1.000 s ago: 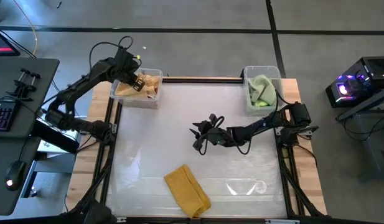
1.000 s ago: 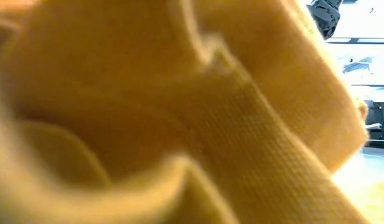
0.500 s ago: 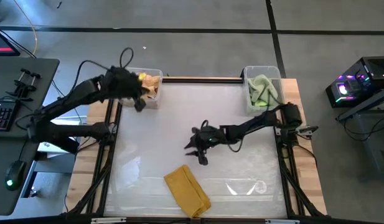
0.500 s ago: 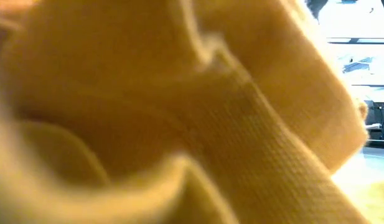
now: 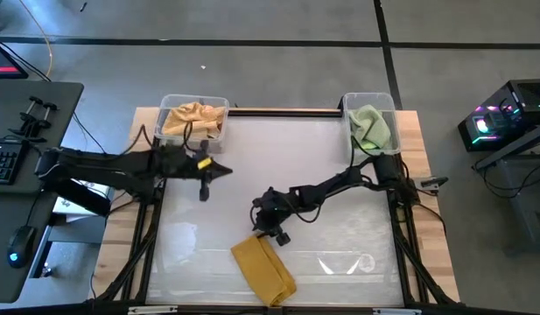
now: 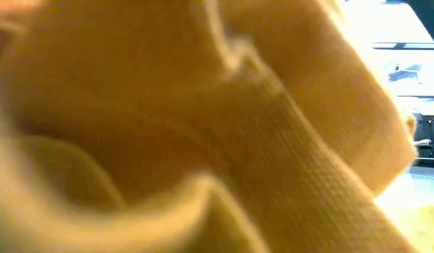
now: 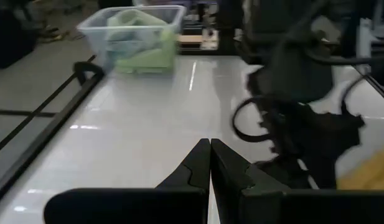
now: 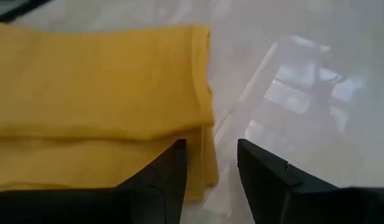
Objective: Sort towels by color in basket
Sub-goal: Put the dark yellow microfiber cloth into the left transparent bin
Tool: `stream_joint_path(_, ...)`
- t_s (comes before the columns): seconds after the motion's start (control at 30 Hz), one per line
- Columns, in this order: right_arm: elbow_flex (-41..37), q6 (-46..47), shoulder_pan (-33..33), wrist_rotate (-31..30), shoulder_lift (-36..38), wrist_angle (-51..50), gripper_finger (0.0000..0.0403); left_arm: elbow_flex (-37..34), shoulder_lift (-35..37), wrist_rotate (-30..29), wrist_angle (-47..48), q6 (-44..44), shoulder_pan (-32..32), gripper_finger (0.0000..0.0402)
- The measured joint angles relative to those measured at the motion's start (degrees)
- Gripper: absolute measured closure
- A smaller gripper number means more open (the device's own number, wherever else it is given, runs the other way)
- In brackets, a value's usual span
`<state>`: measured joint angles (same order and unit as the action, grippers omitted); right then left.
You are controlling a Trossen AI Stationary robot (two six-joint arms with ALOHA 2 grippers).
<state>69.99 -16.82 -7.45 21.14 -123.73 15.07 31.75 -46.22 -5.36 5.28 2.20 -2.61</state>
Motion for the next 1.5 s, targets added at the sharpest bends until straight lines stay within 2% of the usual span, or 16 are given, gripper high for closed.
stream_joint_path(0.13,0.1,0.1,0.7,1.9,-1.0,-0.4,0.0299,-5.4,-0.5,-3.0,-7.4,3.3,4.0,0.0401)
stream_joint_path(0.3,0.4,2.1,1.6,-0.7,-0.9,-3.9,0.0387,-6.6,-0.4,-13.1,-8.4,7.1,8.1,0.0401)
stream_joint_path(0.4,0.4,4.3,3.3,-3.1,-0.7,-9.0,0.0388,-6.6,-0.5,-17.3,-8.4,8.2,9.9,0.0401)
stream_joint_path(0.7,-2.4,23.1,11.3,-22.1,2.7,-12.6,0.0391,-6.6,-0.5,-18.9,-6.7,9.0,12.1,0.0401)
stream_joint_path(0.83,-3.0,25.8,11.3,-35.7,7.3,-17.5,0.0398,-6.6,-0.6,-19.0,-6.4,8.5,12.1,0.0401)
stream_joint_path(0.93,-3.1,27.0,10.4,-41.8,11.6,-21.2,0.0392,-6.6,-0.8,-19.0,-6.2,7.4,12.1,0.0401)
stream_joint_path(1.0,-2.9,27.2,9.6,-43.7,14.8,-24.6,0.038,-6.5,-1.0,-18.4,-6.0,5.9,12.2,0.0401)
stream_joint_path(1.13,-3.0,27.4,8.6,-43.5,18.5,-30.6,0.0333,-7.4,-1.8,-16.3,-5.6,4.1,12.2,0.0401)
stream_joint_path(1.27,-3.0,24.1,7.6,-40.0,19.4,-28.0,0.027,-9.2,-2.6,-14.6,-5.9,2.4,12.2,0.0401)
stream_joint_path(1.4,-8.6,17.0,6.7,-25.8,17.3,-10.8,0.0224,-10.9,-4.6,-13.8,-7.0,2.4,12.1,0.0394)
stream_joint_path(1.5,-12.6,16.1,6.3,-22.9,14.4,3.5,0.0214,-12.4,-6.5,-13.1,-10.5,2.4,12.1,0.038)
